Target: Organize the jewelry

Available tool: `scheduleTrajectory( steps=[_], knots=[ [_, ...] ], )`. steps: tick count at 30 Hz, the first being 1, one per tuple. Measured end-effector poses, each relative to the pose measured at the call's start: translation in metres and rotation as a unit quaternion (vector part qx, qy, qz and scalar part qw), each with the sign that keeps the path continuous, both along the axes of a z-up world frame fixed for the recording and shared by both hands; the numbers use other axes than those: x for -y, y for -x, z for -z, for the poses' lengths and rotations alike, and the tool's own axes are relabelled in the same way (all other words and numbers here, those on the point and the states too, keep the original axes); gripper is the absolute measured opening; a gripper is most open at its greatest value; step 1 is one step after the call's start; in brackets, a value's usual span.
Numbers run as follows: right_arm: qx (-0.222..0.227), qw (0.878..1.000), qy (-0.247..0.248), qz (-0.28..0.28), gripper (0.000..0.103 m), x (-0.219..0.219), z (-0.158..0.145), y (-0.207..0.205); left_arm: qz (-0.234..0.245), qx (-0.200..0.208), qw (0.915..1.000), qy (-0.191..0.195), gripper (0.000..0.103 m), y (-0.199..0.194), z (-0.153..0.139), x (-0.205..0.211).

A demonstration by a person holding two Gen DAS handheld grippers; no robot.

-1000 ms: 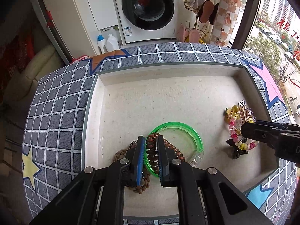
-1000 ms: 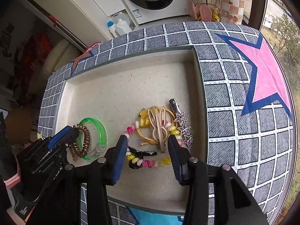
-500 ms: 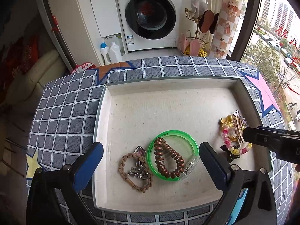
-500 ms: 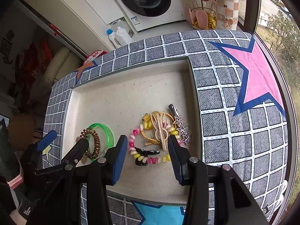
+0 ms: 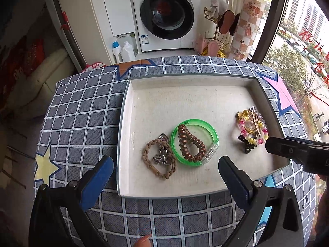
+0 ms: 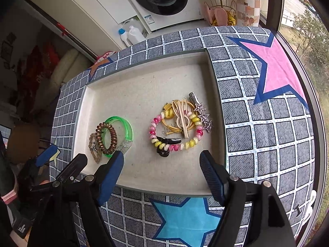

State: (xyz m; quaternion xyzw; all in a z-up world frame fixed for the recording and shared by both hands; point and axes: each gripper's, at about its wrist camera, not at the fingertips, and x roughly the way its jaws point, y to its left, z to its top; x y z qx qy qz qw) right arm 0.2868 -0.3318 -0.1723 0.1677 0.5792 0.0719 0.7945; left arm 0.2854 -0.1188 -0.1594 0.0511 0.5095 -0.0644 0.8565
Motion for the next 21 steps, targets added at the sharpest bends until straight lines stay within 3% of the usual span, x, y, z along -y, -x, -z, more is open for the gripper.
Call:
scheduleTrajectory(
  steps=[1,2,7,8,17,21],
  knots=[
    [0.001,1.0,0.002,-0.002,0.081,-0.001,-0.002,0.003,-0.001,-0.001,1.0,-0.003,0.103,0.005,-0.001,-0.001],
    [0.001,1.0,0.005,-0.004,0.09,-0.003,-0.004,0.007,-0.001,-0.002,1.0,-0.005,0.103,0.009,-0.002,-0.003],
    [0.016,1.0,0.023,-0.014,0.093,-0.015,-0.014,0.033,0.001,-0.006,0.9999,-0.013,0.103,0.036,-0.008,-0.01],
    [0.015,0.999,0.025,-0.016,0.102,-0.017,-0.015,0.039,0.0,-0.005,0.9999,-0.015,0.103,0.042,-0.01,-0.012],
    [-0.029,0.999,0.036,-0.009,0.103,-0.024,-0.013,0.1,-0.016,-0.011,0.9996,-0.023,0.103,0.104,-0.025,-0.037],
    [-0.028,0.998,0.051,-0.01,0.103,-0.027,-0.026,0.131,-0.02,-0.011,0.9995,-0.019,0.103,0.135,-0.037,-0.049]
  ],
)
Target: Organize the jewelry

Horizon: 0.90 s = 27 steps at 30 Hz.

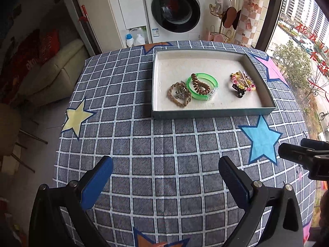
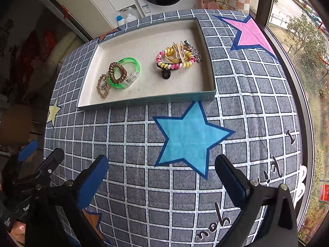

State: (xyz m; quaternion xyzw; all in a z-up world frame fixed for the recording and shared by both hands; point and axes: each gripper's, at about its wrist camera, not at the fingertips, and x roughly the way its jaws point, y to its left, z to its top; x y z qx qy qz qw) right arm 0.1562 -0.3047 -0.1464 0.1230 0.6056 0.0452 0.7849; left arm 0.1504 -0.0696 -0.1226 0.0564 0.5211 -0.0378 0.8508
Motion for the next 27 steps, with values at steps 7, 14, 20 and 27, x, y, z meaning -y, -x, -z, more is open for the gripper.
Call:
scheduleTrajectory(
  steps=[7,14,20,27],
  knots=[
    [0.034,0.999,0.025,0.003,0.103,-0.012,-0.034,0.054,-0.014,0.011,0.9998,0.009,0.103,0.051,-0.027,-0.016],
    [0.076,0.996,0.05,0.006,0.103,-0.021,-0.073,0.094,-0.02,0.031,0.9991,0.02,0.103,0.089,-0.058,-0.03],
    [0.105,0.992,0.07,0.014,0.103,-0.024,-0.104,0.116,-0.027,0.059,0.9976,0.023,0.103,0.111,-0.084,-0.04],
    [0.14,0.986,0.091,0.029,0.103,-0.025,-0.136,0.131,-0.022,0.085,0.9959,0.021,0.103,0.127,-0.105,-0.045]
  ],
)
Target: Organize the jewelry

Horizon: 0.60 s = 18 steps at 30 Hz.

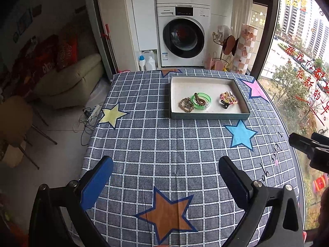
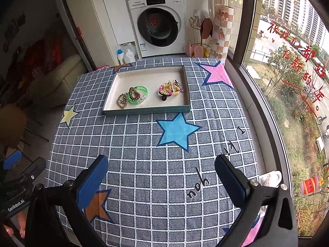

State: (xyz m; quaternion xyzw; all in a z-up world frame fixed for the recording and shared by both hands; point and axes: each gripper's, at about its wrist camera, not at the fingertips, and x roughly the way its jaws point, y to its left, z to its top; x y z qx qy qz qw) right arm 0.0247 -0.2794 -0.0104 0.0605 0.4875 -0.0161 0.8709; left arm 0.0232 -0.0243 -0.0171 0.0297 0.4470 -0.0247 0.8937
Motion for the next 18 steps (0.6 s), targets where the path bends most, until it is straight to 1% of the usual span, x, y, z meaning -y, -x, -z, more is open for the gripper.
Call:
scheduleTrajectory(
  steps=[8,18],
  knots=[
    [0.041,0.999,0.033,0.0,0.103,-0.009,-0.031,0.012,-0.005,0.01,0.9999,0.009,0.103,0.007,-0.014,-0.006],
    [0.074,0.996,0.047,-0.003,0.103,-0.019,-0.05,0.018,-0.009,0.039,0.9992,0.004,0.103,0.005,-0.031,-0.008]
  ],
)
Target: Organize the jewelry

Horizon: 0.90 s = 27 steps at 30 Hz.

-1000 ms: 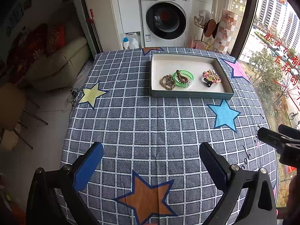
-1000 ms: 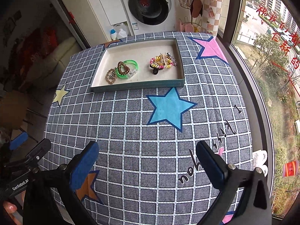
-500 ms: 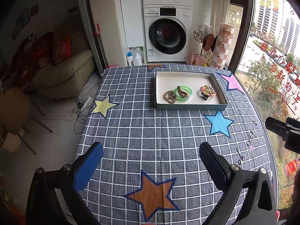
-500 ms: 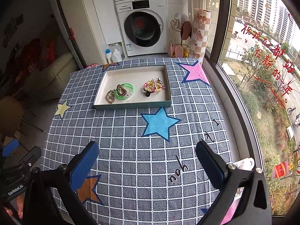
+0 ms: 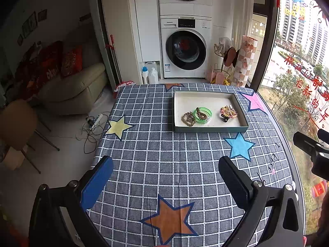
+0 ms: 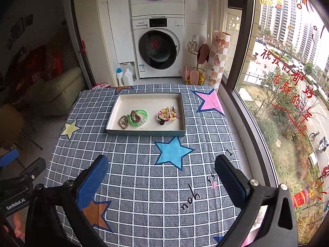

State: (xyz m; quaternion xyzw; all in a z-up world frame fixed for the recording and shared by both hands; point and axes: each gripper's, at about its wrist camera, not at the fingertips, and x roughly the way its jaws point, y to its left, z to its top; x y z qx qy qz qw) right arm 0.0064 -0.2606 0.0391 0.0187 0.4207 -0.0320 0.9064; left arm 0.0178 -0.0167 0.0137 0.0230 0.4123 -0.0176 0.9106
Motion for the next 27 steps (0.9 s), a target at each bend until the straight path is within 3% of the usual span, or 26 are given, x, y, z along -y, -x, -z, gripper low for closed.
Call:
scheduleTrajectory(
  steps=[12,27],
  knots=[
    [0.026,1.0,0.007,0.009,0.103,-0.001,-0.009,0.003,0.007,0.029,0.9996,-0.005,0.103,0.002,-0.01,0.004],
    [0.025,1.0,0.002,0.007,0.103,-0.005,-0.007,0.002,0.01,0.033,0.9994,-0.005,0.103,0.001,-0.012,0.008]
  ],
)
